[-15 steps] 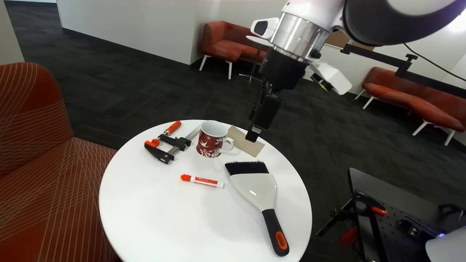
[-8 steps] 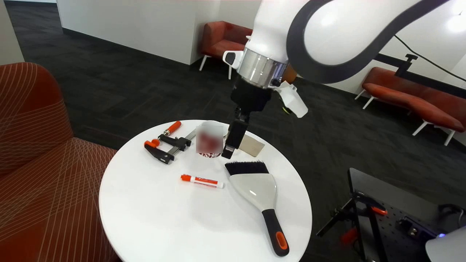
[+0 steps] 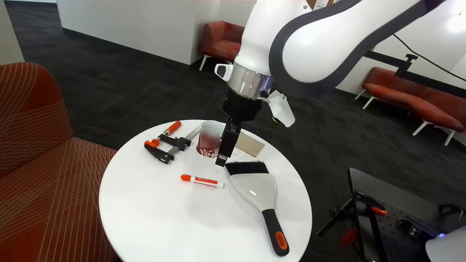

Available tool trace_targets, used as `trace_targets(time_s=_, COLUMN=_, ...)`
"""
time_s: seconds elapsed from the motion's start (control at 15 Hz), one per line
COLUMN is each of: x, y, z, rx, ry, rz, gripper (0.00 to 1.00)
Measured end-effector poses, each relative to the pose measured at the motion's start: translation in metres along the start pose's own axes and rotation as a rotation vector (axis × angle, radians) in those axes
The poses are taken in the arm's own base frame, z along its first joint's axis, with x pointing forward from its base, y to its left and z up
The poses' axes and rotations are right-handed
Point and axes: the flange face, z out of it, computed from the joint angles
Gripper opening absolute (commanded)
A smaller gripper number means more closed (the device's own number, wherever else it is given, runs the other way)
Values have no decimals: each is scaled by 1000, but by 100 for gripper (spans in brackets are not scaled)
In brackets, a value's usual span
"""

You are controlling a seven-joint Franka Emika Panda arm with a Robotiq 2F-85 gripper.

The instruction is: Put the marker in the mug

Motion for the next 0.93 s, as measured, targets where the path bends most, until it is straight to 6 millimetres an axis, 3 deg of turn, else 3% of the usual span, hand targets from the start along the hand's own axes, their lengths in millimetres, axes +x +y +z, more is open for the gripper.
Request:
trace_targets(time_s=0.47, x=3, y=1, z=9, rx=-56, ry=-23, rz=-73, gripper=100)
trace_targets(time_s=0.93, x=24, y=-5, z=45, rx=-87, ry=-51, rz=-165, gripper=100)
